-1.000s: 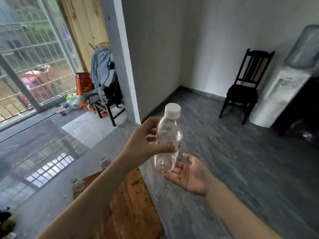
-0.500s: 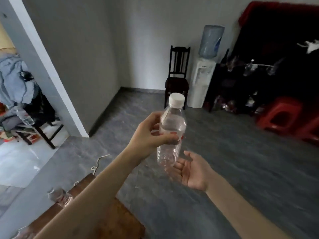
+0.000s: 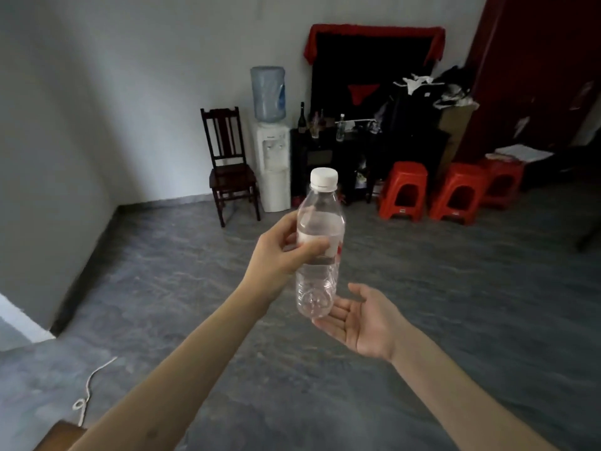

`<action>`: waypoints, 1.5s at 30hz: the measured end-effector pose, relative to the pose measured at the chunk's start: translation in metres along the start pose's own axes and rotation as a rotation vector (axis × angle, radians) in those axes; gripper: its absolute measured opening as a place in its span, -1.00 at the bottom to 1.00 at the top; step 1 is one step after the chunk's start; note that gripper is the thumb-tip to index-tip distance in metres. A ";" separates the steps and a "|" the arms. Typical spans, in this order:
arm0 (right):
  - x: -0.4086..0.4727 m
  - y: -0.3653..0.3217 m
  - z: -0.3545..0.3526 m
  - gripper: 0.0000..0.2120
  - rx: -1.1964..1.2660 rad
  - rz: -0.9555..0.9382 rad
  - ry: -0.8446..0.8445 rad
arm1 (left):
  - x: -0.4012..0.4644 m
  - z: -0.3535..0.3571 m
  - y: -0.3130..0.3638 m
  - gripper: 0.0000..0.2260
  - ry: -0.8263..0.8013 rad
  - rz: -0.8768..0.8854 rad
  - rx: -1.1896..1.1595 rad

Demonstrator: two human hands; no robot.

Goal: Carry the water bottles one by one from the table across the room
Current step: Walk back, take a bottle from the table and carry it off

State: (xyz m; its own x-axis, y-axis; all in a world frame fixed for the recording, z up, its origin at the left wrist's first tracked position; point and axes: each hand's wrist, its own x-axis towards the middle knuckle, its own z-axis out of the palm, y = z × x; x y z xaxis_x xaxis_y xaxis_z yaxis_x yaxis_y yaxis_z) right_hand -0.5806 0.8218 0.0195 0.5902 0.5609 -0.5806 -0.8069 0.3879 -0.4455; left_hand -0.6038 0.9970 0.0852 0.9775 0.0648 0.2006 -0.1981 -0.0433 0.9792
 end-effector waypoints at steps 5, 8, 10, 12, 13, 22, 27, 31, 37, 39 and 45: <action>-0.027 -0.039 -0.043 -0.42 0.020 -0.037 -0.003 | 0.022 0.058 0.005 -0.59 -0.054 0.008 0.018; -0.035 -0.057 -0.062 -0.42 0.024 -0.042 -0.011 | 0.032 0.085 0.005 -0.59 -0.077 0.011 0.037; -0.038 -0.067 -0.071 -0.43 0.027 -0.044 -0.014 | 0.038 0.097 0.004 -0.54 -0.089 0.005 0.051; -0.040 -0.075 -0.078 -0.42 0.034 -0.042 -0.021 | 0.045 0.106 0.003 -0.50 -0.097 -0.002 0.072; -0.040 -0.078 -0.081 -0.42 0.037 -0.041 -0.026 | 0.050 0.110 0.003 -0.50 -0.100 -0.003 0.081; -0.014 -0.125 -0.090 -0.43 0.036 -0.040 -0.016 | 0.105 0.126 -0.008 -0.50 -0.093 -0.008 0.067; 0.020 -0.165 -0.079 -0.41 0.005 -0.044 -0.006 | 0.158 0.116 -0.016 -0.51 -0.079 -0.007 0.055; 0.055 -0.202 -0.063 -0.40 -0.020 -0.065 0.004 | 0.211 0.102 -0.021 -0.57 -0.078 -0.004 0.058; 0.106 -0.260 -0.036 -0.39 -0.034 -0.093 0.005 | 0.292 0.080 -0.026 -0.61 -0.074 0.034 0.060; 0.122 -0.277 -0.028 -0.39 -0.027 -0.098 -0.002 | 0.318 0.075 -0.026 -0.61 -0.081 0.048 0.067; 0.165 -0.321 -0.015 -0.40 -0.056 -0.115 0.004 | 0.378 0.064 -0.036 -0.54 -0.088 0.062 0.072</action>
State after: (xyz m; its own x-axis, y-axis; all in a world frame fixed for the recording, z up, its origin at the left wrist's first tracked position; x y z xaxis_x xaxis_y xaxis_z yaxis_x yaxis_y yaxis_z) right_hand -0.2237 0.7795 0.0563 0.6791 0.5121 -0.5259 -0.7311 0.4080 -0.5468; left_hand -0.2221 0.9592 0.1238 0.9668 -0.0280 0.2539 -0.2554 -0.1165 0.9598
